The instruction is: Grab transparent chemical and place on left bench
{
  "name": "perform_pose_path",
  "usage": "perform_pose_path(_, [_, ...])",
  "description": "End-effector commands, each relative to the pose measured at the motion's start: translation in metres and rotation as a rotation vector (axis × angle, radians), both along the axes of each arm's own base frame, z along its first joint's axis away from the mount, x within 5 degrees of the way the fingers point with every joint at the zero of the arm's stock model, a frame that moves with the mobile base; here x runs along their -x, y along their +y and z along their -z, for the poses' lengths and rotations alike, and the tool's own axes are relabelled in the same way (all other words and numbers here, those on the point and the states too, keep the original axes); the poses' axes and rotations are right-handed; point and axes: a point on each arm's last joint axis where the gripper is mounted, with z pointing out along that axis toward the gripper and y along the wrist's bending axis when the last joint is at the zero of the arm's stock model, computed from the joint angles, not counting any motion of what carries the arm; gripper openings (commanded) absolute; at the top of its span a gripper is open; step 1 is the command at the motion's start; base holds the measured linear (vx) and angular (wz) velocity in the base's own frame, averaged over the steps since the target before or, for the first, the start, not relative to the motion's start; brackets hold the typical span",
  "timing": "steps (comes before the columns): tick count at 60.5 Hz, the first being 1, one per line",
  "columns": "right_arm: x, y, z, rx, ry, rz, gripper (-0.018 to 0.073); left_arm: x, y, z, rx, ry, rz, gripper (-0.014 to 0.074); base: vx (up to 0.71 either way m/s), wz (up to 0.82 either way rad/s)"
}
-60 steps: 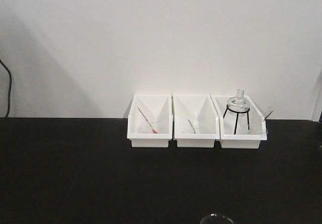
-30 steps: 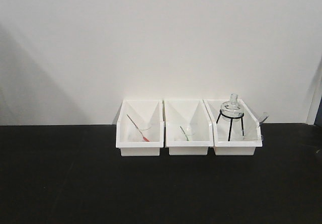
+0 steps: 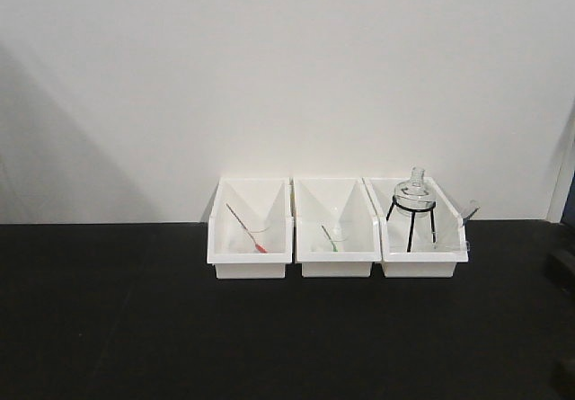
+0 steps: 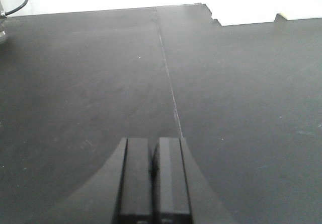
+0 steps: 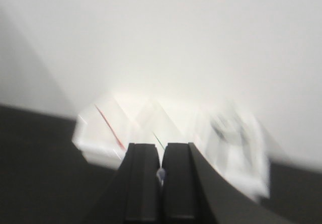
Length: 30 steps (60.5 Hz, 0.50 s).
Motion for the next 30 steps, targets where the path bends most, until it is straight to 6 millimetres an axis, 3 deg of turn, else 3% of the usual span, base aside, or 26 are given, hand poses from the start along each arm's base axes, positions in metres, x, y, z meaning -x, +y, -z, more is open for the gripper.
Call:
perform_pose_path(1, [-0.017,0.025,-0.015,-0.036,-0.212,-0.207,0.0,0.001,0.0,-0.003,0.014,-0.081,0.001,-0.0003,0.0,0.0])
perform_pose_path(16, [-0.084,0.063,0.048,-0.142,-0.13,-0.426,0.0,0.001,0.0,-0.003,0.014,-0.081,0.001,-0.0003,0.0,0.0])
perform_pose_path(30, [-0.11,0.076,0.096,-0.218,-0.059,-0.504,0.0,0.001,0.0,-0.003,0.014,-0.081,0.001,-0.0003,0.0,0.0])
